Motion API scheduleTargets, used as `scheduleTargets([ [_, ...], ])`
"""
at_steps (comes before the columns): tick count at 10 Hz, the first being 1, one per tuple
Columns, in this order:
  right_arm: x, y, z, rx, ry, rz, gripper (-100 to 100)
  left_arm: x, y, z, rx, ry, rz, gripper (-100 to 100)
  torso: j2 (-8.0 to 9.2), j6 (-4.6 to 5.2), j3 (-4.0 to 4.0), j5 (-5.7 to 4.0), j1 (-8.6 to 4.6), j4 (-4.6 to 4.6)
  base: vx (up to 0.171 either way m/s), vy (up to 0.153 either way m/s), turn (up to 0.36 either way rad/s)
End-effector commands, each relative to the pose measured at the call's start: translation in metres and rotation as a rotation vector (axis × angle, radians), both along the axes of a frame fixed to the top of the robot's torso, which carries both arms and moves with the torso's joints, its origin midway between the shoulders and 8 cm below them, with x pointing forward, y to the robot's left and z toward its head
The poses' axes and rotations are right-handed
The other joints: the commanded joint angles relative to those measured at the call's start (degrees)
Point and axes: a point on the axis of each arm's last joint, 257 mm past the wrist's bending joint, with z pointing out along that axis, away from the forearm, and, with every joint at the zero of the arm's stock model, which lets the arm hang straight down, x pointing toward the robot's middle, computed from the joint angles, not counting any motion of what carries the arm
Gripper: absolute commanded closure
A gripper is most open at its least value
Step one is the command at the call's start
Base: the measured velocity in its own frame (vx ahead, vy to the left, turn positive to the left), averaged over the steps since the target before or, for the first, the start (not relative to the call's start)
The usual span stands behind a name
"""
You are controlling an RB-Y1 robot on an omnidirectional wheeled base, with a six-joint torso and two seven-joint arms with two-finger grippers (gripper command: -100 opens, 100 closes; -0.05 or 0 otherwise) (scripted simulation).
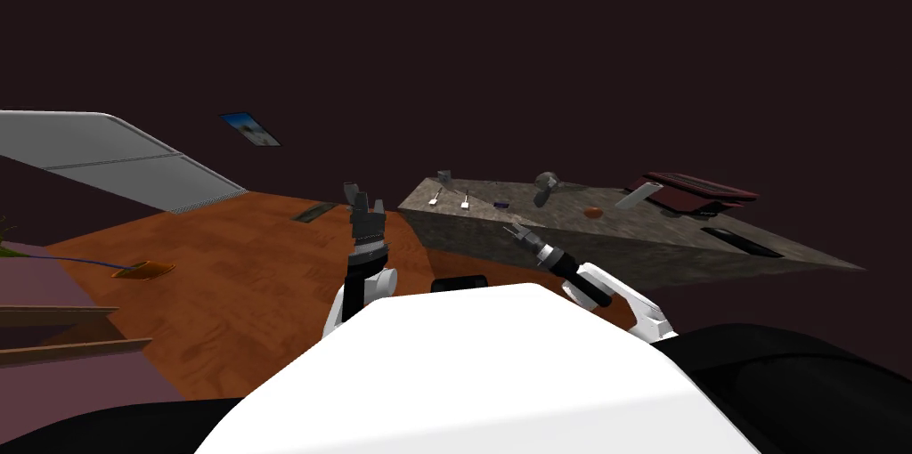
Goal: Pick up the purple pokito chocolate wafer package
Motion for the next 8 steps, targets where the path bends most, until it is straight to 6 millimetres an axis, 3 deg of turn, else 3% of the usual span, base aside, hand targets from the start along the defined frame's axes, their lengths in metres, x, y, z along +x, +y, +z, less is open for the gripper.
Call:
scheduleTargets([
  [1,-0.009,-0.015,-0.024,-0.095,0.037,0.021,-100,0.000,0.000,0.000,0.000,0.000,0.000,0,0.00,0.00,0.00,0.00,0.00,0.00,-0.016,0.072,0.131],
  [2,-0.010,-0.018,-0.026,-0.116,0.046,0.029,-100,0.000,0.000,0.000,0.000,0.000,0.000,0,-0.04,-0.02,-0.03,0.01,0.06,-0.01,-0.012,0.055,0.049],
  [3,-0.018,-0.032,-0.046,-0.186,0.081,0.038,-100,0.000,0.000,0.000,0.000,0.000,0.000,0,-0.07,0.01,-0.04,0.00,0.00,-0.02,-0.023,0.071,0.103],
  [4,-0.019,-0.035,-0.046,-0.209,0.085,0.053,-100,0.000,0.000,0.000,0.000,0.000,0.000,0,-0.04,-0.01,-0.03,0.01,0.05,-0.01,-0.018,0.061,0.057],
  [5,-0.028,-0.048,-0.063,-0.280,0.118,0.071,-100,0.000,0.000,0.000,0.000,0.000,0.000,0,-0.06,0.00,-0.03,0.01,0.02,-0.01,-0.008,0.064,0.131],
  [7,-0.029,-0.053,-0.065,-0.299,0.126,0.076,-100,0.000,0.000,0.000,0.000,0.000,0.000,0,-0.11,-0.01,-0.06,0.00,-0.01,-0.02,-0.002,0.038,0.031],
  [8,-0.039,-0.069,-0.080,-0.378,0.160,0.103,-100,0.000,0.000,0.000,0.000,0.000,0.000,0,-0.11,0.01,-0.07,-0.02,-0.09,-0.03,0.004,0.058,0.117],
])
